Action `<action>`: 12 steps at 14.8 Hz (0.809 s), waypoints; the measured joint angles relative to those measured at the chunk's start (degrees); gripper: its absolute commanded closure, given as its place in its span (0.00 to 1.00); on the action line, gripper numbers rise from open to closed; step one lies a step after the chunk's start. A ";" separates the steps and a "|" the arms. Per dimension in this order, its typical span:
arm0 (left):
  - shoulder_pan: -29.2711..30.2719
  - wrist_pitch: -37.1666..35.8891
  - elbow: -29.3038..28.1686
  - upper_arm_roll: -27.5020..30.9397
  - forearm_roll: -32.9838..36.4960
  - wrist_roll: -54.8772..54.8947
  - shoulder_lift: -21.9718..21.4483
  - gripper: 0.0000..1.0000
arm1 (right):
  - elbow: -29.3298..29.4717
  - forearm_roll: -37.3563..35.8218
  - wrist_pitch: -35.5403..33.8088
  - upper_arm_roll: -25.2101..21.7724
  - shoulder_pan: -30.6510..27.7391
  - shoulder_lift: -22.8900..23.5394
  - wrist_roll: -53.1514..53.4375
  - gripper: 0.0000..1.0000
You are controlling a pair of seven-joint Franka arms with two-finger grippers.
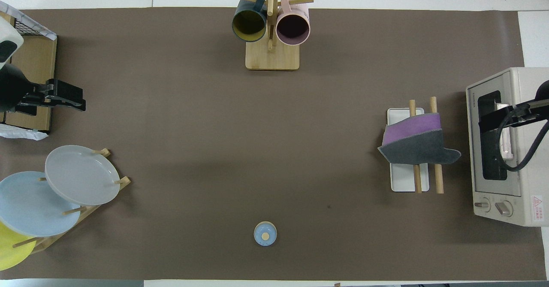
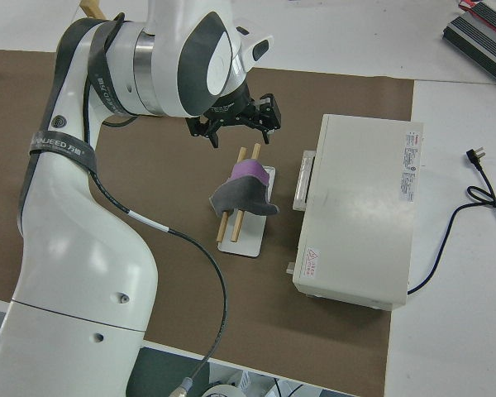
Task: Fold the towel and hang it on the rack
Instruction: 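Open the right gripper and withdraw it from the towel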
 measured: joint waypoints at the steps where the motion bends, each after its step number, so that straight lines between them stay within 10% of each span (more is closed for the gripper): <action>1: 0.01 0.00 0.00 0.04 0.00 0.00 0.00 0.00 | 0.56 -0.06 -0.35 0.05 0.19 0.16 0.55 0.00; 12: 0.03 -0.01 0.00 0.10 0.00 0.00 0.00 0.00 | 2.13 -0.16 -2.32 -0.15 1.25 0.93 9.57 0.00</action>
